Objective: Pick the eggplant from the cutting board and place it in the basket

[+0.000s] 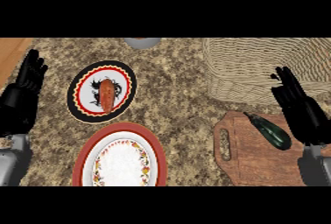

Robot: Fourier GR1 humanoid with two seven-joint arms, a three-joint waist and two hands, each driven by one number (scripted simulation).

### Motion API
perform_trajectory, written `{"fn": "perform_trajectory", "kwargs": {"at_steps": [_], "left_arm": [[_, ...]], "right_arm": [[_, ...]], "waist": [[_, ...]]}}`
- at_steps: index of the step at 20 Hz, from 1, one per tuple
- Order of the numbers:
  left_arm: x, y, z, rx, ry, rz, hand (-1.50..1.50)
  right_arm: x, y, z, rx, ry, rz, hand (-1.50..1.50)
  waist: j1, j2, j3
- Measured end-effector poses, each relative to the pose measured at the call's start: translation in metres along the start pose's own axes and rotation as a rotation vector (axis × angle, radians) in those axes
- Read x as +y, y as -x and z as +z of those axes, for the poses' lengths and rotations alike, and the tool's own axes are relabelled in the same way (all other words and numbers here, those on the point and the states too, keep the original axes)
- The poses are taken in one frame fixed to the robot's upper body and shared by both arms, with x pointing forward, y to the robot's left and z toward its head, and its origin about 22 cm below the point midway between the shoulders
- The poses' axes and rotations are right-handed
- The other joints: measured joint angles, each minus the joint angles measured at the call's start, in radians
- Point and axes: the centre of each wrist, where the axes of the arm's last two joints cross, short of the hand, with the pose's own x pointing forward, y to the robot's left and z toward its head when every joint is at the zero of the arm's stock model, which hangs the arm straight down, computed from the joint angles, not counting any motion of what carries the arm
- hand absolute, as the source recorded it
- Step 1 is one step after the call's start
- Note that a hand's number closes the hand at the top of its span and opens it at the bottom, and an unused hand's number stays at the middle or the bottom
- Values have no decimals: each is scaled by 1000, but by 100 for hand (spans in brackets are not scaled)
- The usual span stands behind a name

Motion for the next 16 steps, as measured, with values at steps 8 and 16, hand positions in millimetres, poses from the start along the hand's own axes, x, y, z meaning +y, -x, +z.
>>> {"fn": "perform_trajectory", "kwargs": {"at_steps": [8,16], "left_arm": [[16,66,38,323,45,-183,0],[18,104,75,520,54,-267,0]], "right_arm": [[-2,-41,-3,-479,-7,-362,-150],[-49,-86,56,-541,368,199,-150]], "waist": [[-54,-15,17],[-112,-23,-2]]}}
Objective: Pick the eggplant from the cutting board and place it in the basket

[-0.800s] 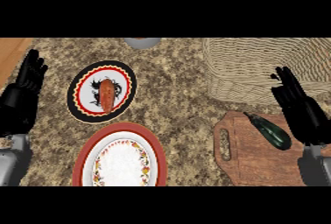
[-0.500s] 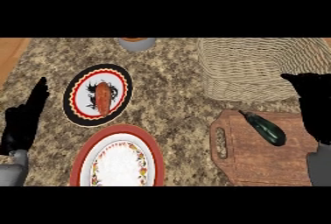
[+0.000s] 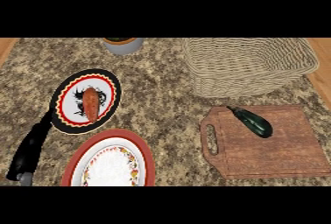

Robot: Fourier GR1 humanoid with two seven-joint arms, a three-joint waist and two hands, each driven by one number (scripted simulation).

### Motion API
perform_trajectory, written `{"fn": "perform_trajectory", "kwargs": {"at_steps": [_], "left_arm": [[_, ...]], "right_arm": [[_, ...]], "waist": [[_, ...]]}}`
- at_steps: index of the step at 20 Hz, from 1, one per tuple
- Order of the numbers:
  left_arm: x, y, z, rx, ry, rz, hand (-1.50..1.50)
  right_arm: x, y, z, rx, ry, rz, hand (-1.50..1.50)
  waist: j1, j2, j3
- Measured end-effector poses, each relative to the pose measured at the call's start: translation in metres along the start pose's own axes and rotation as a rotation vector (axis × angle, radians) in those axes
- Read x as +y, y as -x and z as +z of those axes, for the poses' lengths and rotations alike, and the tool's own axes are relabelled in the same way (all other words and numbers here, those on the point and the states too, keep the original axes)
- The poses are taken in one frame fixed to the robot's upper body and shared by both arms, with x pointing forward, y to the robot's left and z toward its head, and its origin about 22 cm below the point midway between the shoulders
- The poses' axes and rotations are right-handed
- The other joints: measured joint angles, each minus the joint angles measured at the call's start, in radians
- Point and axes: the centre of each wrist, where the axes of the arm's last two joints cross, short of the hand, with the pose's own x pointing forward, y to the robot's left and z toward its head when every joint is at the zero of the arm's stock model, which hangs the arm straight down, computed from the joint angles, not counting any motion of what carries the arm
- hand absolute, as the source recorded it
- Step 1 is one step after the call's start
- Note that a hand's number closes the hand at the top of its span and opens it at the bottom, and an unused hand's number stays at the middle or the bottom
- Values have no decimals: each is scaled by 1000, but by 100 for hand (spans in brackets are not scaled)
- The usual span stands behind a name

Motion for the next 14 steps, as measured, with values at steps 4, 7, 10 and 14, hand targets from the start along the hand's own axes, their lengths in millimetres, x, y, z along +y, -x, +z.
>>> {"fn": "perform_trajectory", "kwargs": {"at_steps": [4,7,10,14], "left_arm": [[-6,6,5,13,10,-14,0],[-7,4,5,11,23,-23,0],[-9,4,4,6,26,-28,0],[-13,2,2,3,43,-27,0]], "right_arm": [[-40,-22,18,162,27,337,-150],[-55,-42,24,280,-109,447,-150],[-62,-58,23,331,-343,484,-150],[-83,-77,25,338,-530,487,-150]], "waist": [[7,3,0],[23,5,2],[29,5,4],[48,7,6]]}}
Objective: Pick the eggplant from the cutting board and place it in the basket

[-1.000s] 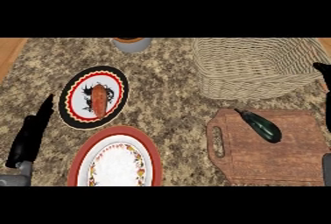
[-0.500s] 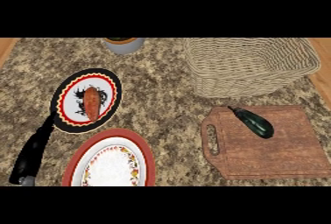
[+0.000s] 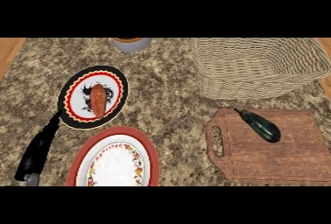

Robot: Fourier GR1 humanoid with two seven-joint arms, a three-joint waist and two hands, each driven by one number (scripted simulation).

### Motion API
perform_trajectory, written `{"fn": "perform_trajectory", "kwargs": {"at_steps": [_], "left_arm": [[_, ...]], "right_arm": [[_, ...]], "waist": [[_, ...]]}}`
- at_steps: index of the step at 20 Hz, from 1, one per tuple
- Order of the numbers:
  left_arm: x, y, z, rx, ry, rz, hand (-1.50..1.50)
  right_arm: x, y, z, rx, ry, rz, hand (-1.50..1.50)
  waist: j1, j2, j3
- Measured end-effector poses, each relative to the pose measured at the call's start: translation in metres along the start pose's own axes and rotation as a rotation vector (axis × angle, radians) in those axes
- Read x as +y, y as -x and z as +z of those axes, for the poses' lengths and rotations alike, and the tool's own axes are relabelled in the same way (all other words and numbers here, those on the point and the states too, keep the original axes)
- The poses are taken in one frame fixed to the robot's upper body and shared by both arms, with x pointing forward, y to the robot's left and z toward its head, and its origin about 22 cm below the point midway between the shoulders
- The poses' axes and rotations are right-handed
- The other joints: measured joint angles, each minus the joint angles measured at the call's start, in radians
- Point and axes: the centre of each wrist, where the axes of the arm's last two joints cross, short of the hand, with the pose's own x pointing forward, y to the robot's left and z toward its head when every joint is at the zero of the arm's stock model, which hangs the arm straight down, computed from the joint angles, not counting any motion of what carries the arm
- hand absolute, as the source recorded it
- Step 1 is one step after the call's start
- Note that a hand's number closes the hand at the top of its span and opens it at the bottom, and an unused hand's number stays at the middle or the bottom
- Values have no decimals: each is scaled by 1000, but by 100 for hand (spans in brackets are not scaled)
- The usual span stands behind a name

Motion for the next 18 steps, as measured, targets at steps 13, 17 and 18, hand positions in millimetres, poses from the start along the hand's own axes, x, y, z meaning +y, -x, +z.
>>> {"fn": "perform_trajectory", "kwargs": {"at_steps": [13,17,18], "left_arm": [[-7,-16,-1,-29,32,-13,0],[-8,-18,-5,-30,36,-15,0],[-6,-20,-7,-28,36,-17,0]], "right_arm": [[-13,33,29,97,-86,44,-150],[2,56,24,114,-77,11,-150],[6,61,21,117,-74,1,-150]], "waist": [[47,7,1],[49,8,1],[50,8,1]]}}
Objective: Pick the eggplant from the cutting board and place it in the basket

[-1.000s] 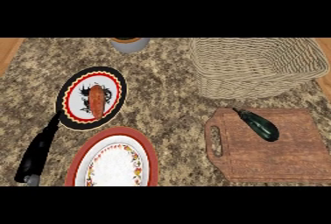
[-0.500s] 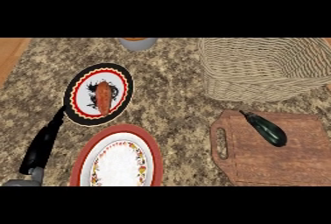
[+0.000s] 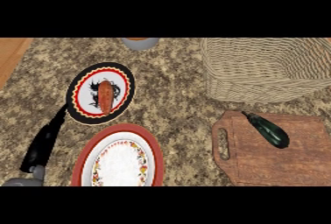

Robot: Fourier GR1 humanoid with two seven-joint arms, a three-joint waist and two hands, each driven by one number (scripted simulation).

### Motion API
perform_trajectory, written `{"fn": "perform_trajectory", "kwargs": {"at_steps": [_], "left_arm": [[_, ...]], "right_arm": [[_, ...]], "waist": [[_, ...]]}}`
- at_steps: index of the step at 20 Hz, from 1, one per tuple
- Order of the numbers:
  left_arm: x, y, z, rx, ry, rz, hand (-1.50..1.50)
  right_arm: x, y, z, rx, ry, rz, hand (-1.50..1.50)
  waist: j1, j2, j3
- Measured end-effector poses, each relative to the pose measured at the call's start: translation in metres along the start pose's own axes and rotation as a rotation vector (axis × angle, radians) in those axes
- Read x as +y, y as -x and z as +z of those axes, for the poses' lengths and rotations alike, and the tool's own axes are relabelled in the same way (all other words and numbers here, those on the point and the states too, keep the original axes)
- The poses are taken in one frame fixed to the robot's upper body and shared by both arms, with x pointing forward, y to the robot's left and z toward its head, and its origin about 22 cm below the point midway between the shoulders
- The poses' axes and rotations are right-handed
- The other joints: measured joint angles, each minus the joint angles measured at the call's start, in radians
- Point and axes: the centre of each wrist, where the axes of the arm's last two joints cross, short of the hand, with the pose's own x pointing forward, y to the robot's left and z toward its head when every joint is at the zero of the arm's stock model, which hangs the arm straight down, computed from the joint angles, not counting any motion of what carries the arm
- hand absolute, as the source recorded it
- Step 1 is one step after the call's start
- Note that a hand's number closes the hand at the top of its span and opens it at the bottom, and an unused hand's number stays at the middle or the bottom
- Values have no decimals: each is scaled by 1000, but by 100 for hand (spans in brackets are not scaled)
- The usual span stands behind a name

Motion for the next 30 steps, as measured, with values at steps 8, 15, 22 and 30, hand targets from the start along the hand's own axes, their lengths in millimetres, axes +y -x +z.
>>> {"fn": "perform_trajectory", "kwargs": {"at_steps": [8,15,22,30], "left_arm": [[0,1,-5,-7,3,-3,0],[-6,-6,-3,-1,-3,3,0],[-11,-6,-7,-1,-1,-1,0],[-8,-1,-5,-7,-2,-4,0]], "right_arm": [[31,18,-23,2,30,-33,-150],[51,25,-44,-7,45,-26,-150],[58,25,-60,-6,36,-9,-150],[74,27,-71,-6,18,6,-150]], "waist": [[1,0,0],[1,0,0],[0,0,0],[1,0,0]]}}
